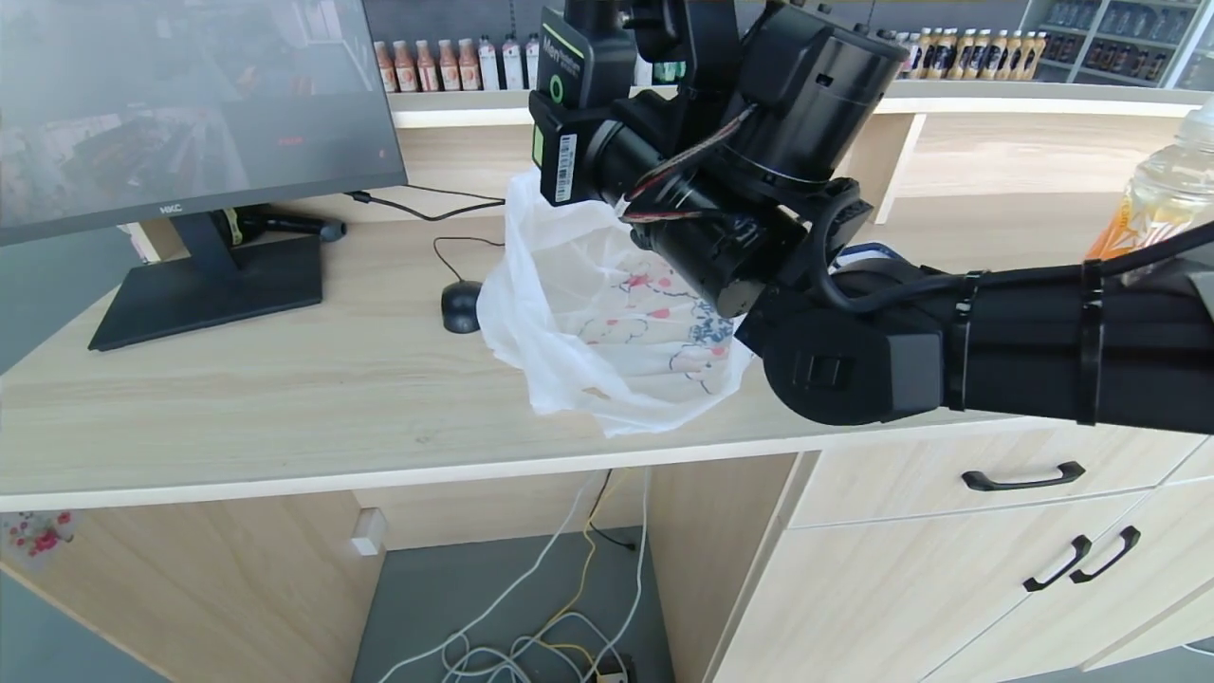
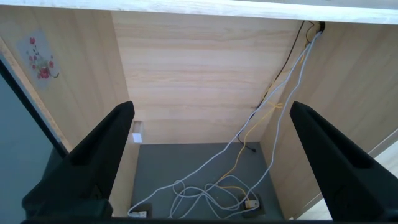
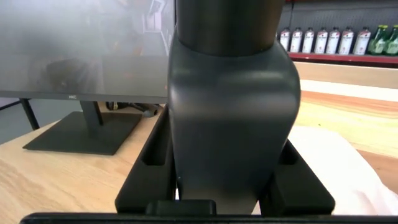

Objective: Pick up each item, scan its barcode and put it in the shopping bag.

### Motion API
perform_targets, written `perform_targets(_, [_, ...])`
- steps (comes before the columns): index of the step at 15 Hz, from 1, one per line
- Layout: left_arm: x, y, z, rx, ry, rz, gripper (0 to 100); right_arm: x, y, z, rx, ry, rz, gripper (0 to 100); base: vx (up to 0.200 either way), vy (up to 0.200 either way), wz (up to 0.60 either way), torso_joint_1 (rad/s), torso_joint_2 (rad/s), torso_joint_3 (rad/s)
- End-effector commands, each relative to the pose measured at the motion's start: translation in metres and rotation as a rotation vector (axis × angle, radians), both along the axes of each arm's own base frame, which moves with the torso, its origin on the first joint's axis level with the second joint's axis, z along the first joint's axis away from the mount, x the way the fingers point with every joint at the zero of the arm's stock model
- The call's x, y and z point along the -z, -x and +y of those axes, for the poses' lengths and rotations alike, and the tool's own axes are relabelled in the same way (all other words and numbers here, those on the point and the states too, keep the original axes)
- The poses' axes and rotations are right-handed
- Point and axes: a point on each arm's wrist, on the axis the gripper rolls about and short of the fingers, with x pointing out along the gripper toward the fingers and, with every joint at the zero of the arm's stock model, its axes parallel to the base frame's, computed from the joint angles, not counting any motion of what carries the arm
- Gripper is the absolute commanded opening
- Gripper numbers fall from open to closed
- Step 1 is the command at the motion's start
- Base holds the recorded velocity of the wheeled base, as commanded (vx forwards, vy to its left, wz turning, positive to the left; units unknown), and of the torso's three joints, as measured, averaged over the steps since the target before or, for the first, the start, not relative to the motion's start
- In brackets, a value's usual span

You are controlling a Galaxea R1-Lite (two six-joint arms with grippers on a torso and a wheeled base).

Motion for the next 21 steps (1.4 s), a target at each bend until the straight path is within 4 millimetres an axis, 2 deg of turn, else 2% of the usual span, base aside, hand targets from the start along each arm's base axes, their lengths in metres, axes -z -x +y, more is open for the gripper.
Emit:
perform_targets(1, [0.0,0.0,0.0,0.0,0.0,-0.001,100,0.01,-0.011,0.01,0.001,0.006,0.009,0,0.0,0.0,0.0,0.0,0.0,0.0])
perform_targets(4, [0.0,0.0,0.0,0.0,0.0,-0.001,100,0.016,-0.023,0.014,0.01,0.014,0.024,0,0.0,0.0,0.0,0.0,0.0,0.0])
perform_targets(9, [0.0,0.0,0.0,0.0,0.0,-0.001,100,0.017,-0.038,0.004,0.049,0.027,0.037,0,0.0,0.0,0.0,0.0,0.0,0.0])
perform_targets(12, [0.0,0.0,0.0,0.001,0.0,-0.001,100,0.033,-0.054,0.0,0.074,0.068,0.078,0,0.0,0.0,0.0,0.0,0.0,0.0])
perform_targets(17, [0.0,0.0,0.0,0.0,0.0,-0.001,100,0.06,-0.068,0.008,0.08,0.109,0.121,0,0.0,0.0,0.0,0.0,0.0,0.0])
perform_targets(21, [0.0,0.0,0.0,0.0,0.0,-0.001,100,0.074,-0.081,0.005,0.099,0.122,0.14,0,0.0,0.0,0.0,0.0,0.0,0.0])
